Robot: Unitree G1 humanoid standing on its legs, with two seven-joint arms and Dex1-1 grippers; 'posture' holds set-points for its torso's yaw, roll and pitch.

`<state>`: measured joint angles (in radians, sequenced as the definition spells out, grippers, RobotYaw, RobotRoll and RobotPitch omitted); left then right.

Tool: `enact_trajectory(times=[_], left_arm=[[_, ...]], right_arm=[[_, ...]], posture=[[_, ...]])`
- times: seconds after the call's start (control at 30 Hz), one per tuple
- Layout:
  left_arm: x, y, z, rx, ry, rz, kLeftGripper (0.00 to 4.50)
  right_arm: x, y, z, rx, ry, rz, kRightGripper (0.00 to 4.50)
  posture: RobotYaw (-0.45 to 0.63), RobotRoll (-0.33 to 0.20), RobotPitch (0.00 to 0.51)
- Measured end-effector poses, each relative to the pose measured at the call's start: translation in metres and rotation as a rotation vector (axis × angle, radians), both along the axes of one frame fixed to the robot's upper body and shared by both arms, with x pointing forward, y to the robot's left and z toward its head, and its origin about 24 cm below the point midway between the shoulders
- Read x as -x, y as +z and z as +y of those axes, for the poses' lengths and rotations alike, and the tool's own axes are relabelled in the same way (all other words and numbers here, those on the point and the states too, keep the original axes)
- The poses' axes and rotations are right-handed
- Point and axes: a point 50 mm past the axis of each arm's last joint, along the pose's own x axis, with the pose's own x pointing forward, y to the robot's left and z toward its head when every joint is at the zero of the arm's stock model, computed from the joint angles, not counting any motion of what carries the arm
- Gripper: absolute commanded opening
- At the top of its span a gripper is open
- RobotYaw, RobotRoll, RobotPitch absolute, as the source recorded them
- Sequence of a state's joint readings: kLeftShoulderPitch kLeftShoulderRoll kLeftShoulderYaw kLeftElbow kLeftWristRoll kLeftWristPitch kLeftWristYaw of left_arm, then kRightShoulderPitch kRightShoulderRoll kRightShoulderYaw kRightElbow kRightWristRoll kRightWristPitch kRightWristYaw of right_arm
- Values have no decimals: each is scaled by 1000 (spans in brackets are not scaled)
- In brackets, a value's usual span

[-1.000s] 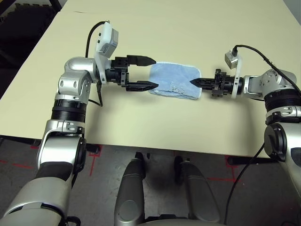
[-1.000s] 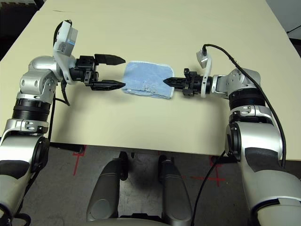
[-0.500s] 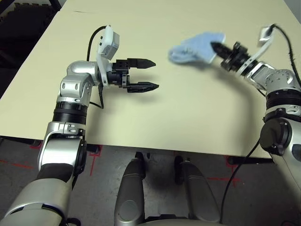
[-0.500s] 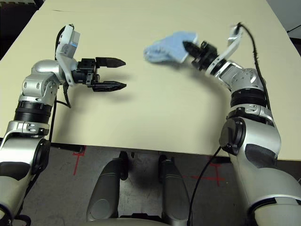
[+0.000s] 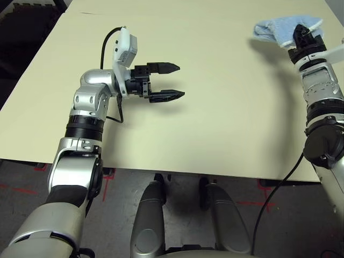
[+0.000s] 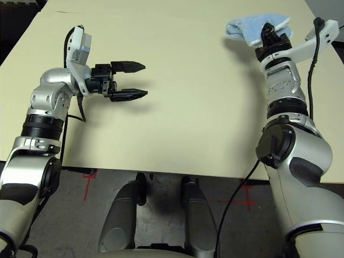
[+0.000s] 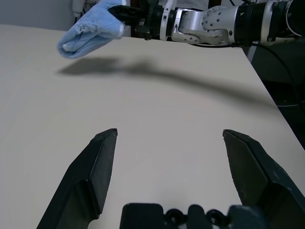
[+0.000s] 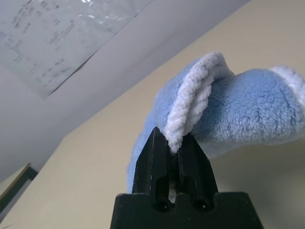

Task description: Fold the towel and set it aside.

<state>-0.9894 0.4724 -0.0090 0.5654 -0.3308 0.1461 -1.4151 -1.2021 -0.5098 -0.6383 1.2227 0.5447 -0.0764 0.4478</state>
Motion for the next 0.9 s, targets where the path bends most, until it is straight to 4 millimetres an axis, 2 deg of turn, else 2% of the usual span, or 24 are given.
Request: enact_trajectory(times=[0.27,0.43,0.6,0.9], left_arm=[[0,0,2,-8,6,-8,4500],[0,0,2,-10,5,-8,4500],[0,0,2,-12,4,-3,4500],[0,0,1,-17,-1,-1,4500]], right_arm=[[9,-10,-22,12,-58,50,21],[12,-20,-29,3,-81,86,21],[18,-41,-35,-30,-82,147,21],[22,-53,-40,-75,2,227,21]], posture=[[17,0,279],[18,0,279],[8,0,279],[0,0,280]])
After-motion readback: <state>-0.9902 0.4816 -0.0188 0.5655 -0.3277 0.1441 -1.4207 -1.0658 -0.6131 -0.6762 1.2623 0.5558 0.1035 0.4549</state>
